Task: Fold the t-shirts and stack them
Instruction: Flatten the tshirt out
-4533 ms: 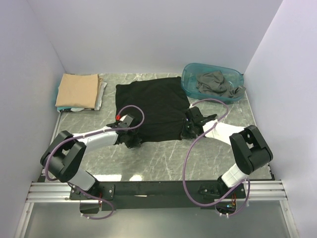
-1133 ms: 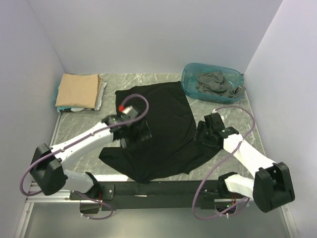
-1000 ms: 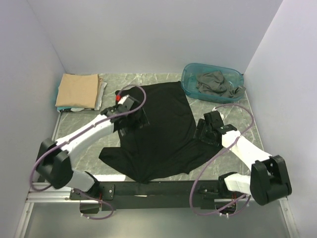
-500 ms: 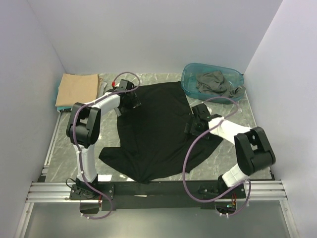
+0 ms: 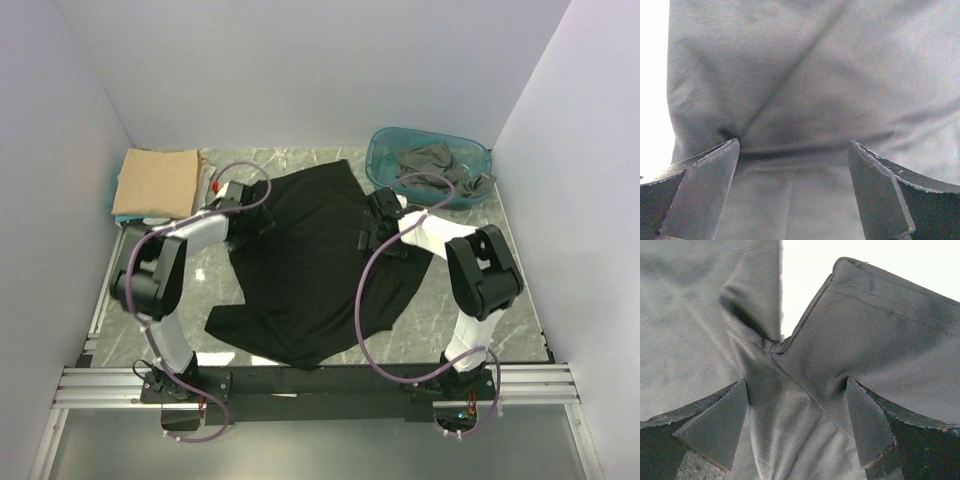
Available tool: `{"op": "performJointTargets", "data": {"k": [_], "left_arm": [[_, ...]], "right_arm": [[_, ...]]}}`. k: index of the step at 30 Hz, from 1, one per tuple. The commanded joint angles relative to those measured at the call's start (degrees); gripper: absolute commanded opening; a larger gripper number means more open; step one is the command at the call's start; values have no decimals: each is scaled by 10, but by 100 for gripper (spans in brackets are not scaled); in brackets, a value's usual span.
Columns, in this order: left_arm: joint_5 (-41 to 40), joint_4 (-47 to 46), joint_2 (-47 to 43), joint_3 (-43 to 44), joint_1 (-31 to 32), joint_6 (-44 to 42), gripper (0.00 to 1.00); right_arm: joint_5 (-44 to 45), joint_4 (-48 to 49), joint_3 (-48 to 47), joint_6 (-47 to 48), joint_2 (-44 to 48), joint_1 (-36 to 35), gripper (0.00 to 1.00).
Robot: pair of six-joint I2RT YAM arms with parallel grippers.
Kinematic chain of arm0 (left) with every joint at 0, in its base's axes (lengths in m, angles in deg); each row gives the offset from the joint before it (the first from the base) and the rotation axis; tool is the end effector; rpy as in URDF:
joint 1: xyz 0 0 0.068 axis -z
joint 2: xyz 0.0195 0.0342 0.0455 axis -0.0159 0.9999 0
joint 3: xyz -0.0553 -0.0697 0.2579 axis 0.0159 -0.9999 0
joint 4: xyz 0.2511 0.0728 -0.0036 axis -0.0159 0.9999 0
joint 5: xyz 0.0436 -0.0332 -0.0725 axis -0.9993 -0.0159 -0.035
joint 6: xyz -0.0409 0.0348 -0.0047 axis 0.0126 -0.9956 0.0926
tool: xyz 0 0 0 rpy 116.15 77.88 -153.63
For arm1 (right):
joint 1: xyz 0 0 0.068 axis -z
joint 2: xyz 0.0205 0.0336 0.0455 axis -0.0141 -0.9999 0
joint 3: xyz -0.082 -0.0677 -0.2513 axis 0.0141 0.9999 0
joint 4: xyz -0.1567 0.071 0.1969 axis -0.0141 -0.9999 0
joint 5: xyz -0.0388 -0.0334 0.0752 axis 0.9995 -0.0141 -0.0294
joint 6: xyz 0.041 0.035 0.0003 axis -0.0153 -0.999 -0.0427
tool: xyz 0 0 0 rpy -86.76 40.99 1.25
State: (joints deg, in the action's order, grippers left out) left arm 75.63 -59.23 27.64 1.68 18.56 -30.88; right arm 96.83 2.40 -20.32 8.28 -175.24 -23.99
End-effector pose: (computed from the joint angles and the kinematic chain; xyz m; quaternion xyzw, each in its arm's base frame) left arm 0.3619 -0.1093 0.1654 -0.2574 0.9148 -0.0958 0.2962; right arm 0.3275 0.1339 0.1609 0.0848 0.9680 0.0313 0.2340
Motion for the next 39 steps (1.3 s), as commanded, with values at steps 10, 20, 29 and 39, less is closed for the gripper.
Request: {"op": "performJointTargets", "data": {"k": [10, 20, 29, 39], "left_arm": [[110, 181, -170, -279, 139, 165, 98], [185, 194, -303, -338, 251, 222, 99], [-2, 326, -375, -181, 244, 183, 99], [-82, 212, -298, -93, 98, 84, 99]], "right_arm": [[-13, -101, -319, 106, -221, -70, 84], [-77, -206, -713, 172, -428, -92, 84], [17, -201, -649, 165, -254, -90, 85], [-33, -62, -174, 42, 56, -113, 86]]}}
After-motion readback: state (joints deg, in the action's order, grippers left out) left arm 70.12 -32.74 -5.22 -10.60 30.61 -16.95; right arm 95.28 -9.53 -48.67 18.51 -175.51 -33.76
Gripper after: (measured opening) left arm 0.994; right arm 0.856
